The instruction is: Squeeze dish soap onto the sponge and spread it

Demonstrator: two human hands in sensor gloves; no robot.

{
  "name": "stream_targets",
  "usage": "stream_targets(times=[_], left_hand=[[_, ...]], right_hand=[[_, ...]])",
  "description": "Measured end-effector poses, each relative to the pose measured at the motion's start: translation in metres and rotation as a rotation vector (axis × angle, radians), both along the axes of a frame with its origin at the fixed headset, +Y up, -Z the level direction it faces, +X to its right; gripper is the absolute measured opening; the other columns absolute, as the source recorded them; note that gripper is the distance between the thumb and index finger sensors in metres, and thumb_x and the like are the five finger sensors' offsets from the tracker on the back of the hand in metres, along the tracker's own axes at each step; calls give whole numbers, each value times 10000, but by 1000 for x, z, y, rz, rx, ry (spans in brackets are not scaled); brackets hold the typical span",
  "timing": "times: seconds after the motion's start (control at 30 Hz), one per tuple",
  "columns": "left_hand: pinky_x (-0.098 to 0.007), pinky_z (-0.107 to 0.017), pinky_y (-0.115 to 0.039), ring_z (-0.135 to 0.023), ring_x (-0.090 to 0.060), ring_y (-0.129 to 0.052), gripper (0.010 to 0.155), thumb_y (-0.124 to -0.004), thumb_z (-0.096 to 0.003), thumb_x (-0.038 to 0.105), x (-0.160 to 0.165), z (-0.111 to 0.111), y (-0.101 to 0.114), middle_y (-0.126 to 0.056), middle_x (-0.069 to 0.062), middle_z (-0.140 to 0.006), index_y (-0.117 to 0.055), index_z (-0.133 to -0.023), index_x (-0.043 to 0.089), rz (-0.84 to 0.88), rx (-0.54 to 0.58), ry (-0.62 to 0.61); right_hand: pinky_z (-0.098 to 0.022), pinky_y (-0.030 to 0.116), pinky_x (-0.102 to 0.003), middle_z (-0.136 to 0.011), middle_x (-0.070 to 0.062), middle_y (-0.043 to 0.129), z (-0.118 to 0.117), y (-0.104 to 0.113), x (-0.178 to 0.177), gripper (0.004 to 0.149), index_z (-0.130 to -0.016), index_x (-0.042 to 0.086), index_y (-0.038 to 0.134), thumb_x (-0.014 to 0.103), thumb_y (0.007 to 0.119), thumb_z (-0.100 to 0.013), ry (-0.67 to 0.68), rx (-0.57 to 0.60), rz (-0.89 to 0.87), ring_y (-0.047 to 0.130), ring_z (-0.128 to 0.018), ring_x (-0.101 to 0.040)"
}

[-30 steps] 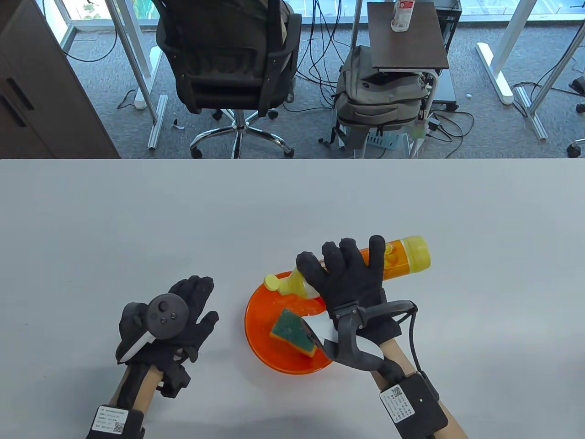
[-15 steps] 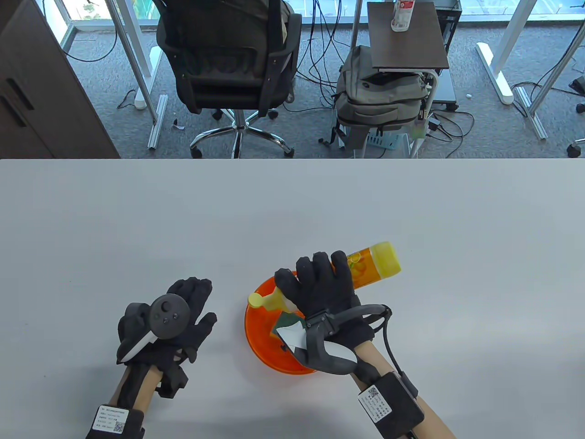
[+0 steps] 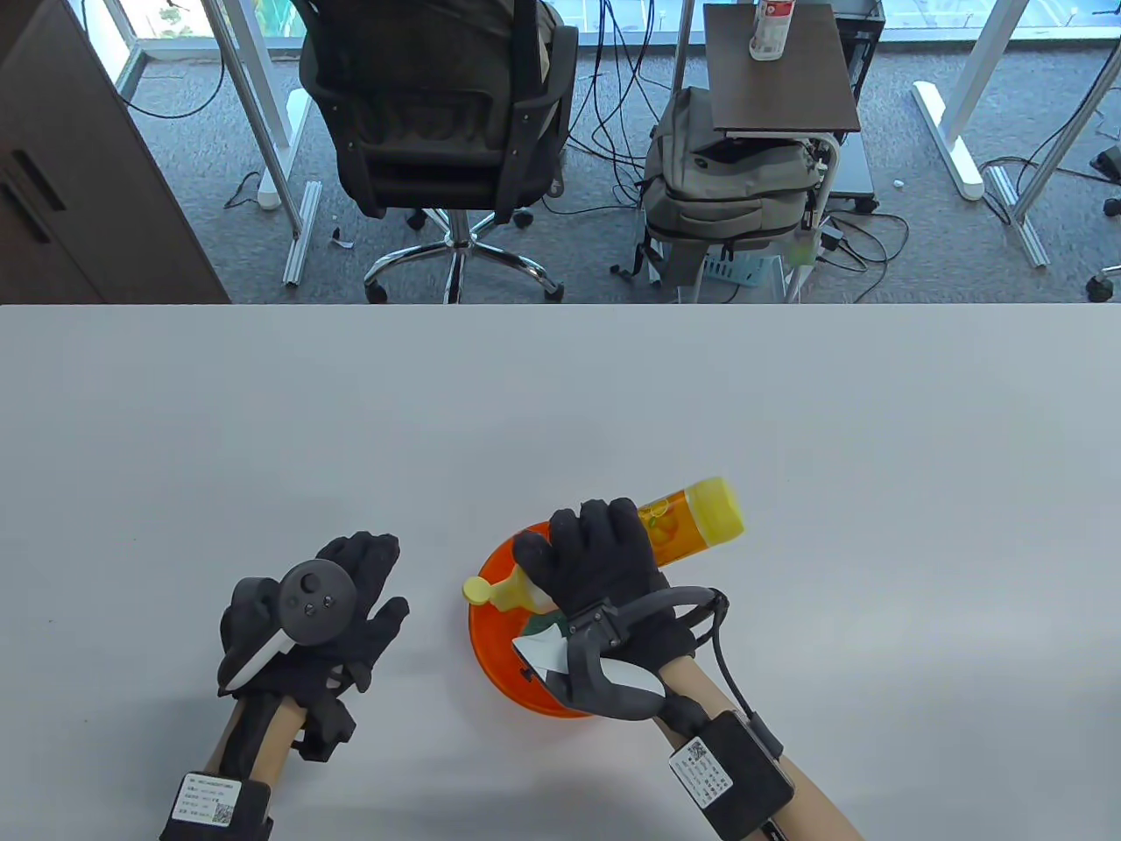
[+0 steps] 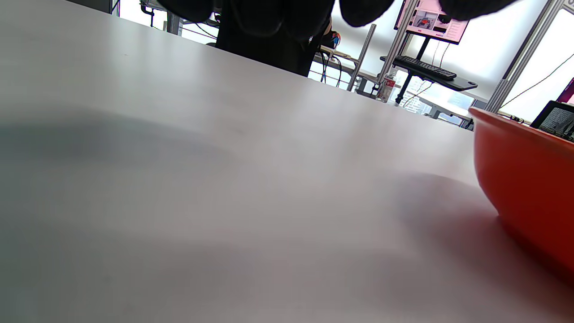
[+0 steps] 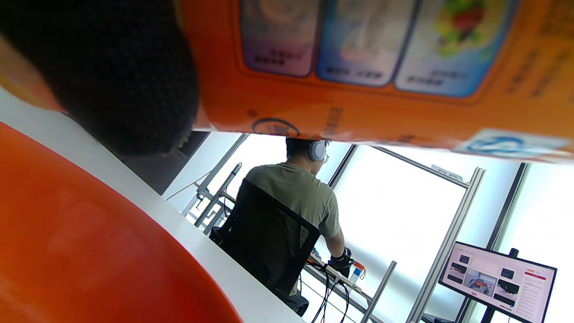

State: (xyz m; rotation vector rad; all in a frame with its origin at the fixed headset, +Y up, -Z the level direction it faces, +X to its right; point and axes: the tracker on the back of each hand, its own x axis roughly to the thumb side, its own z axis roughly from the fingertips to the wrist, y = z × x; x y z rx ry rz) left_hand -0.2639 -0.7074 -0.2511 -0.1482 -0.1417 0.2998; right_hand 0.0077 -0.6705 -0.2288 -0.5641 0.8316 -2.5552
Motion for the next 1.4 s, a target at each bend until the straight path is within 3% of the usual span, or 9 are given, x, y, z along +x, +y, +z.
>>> stream_targets(times=[0.47,0.97,1.4], left_hand=[[-628,-810,-509,-1143,-327,-558,727,-679,-423,564,-1,0,0,-533,-22,-1177,-529,-1085,305,5,-12,1],[-630,-809,-507,-1143,-329,-555,726,-679,-424,562,-3,0,0,-531,-25,-1176,-529,-1086,304,7,-25,0],[-630,-808,-508,-1143,-332,-550,725,-679,-424,561,-1,0,-3,-524,-26,-1178,-529,-1086,303,9,-37,-7]], right_hand=[[-763,532,-526,-930,144,766,-15,-3,30,785,-884,581,701,374,1076,-226,-133,-52,36,764,-886,-220],[-784,477,-553,-940,169,748,-26,18,84,784,-861,586,724,292,1081,-228,-340,-60,5,729,-921,-205],[-780,489,-551,-941,157,752,-9,16,49,783,-868,580,723,301,1078,-227,-239,-83,19,736,-915,-209]])
